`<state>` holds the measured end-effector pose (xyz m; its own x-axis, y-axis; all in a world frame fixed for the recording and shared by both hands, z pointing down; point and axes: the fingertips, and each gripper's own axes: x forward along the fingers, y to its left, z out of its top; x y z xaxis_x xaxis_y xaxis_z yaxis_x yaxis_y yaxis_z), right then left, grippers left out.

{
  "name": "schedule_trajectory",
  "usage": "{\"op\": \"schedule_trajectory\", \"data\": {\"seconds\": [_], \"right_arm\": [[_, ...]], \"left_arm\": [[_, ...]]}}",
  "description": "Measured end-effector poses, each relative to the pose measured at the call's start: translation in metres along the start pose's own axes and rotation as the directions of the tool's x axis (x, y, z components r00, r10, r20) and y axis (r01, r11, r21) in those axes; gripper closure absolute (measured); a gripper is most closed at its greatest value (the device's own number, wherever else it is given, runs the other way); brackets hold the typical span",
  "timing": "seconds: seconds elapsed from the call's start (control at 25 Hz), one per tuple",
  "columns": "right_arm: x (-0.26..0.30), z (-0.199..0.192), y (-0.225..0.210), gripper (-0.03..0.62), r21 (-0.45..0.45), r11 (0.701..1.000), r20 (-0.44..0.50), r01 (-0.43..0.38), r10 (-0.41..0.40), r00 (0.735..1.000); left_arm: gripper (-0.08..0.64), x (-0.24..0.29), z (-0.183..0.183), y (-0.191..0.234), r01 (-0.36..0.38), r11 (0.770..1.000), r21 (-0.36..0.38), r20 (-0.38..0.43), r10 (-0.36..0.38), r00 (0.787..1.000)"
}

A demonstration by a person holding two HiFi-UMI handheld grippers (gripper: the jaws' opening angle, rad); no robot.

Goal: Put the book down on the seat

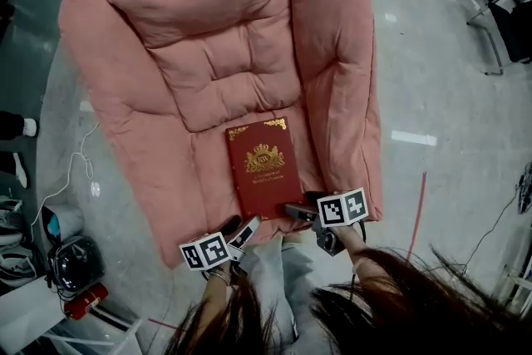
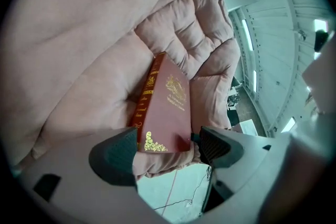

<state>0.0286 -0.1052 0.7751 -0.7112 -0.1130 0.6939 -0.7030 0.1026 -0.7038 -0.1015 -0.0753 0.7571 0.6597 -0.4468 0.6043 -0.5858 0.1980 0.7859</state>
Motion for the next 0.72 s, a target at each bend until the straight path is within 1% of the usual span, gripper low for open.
{"op": "schedule_trajectory", "data": {"seconds": [0.16,0.24,0.32,0.48,0.52,0.64,0.72], "right_arm": [[-0.018,-0.006,0.006,0.218,-0.017,1.000,0.026,0.002,-0.001,1.000],[-0.028,-0.008,0.009,0.218,-0.015,1.000,0.047,0.004,-0.003,0.999],[-0.039,-0.009,0.012,0.219,-0.017,1.000,0.067,0.004,-0.003,0.998],[-0.061,-0.013,0.018,0.219,-0.033,0.999,0.101,0.016,-0.012,0.995],[-0.066,-0.014,0.021,0.219,-0.037,0.999,0.110,0.016,-0.011,0.994],[-0.080,-0.014,0.032,0.219,-0.050,0.999,0.141,0.002,0.005,0.990],[-0.089,-0.016,0.039,0.219,-0.060,0.998,0.155,-0.006,0.015,0.988]], "left_arm": [[0.178,-0.010,-0.009,-0.017,0.010,0.999,0.035,0.018,-0.010,1.000],[0.187,-0.017,-0.013,-0.023,-0.005,0.998,0.062,0.037,0.002,0.999],[0.245,-0.024,-0.014,-0.029,-0.031,0.995,0.095,0.063,0.025,0.998],[0.264,-0.039,-0.021,-0.046,-0.037,0.992,0.121,0.087,0.026,0.996],[0.279,-0.043,-0.022,-0.049,-0.040,0.991,0.124,0.100,0.028,0.995],[0.323,-0.055,-0.022,-0.061,-0.044,0.990,0.131,0.139,0.025,0.990],[0.328,-0.061,-0.023,-0.070,-0.038,0.990,0.134,0.156,0.017,0.988]]}}
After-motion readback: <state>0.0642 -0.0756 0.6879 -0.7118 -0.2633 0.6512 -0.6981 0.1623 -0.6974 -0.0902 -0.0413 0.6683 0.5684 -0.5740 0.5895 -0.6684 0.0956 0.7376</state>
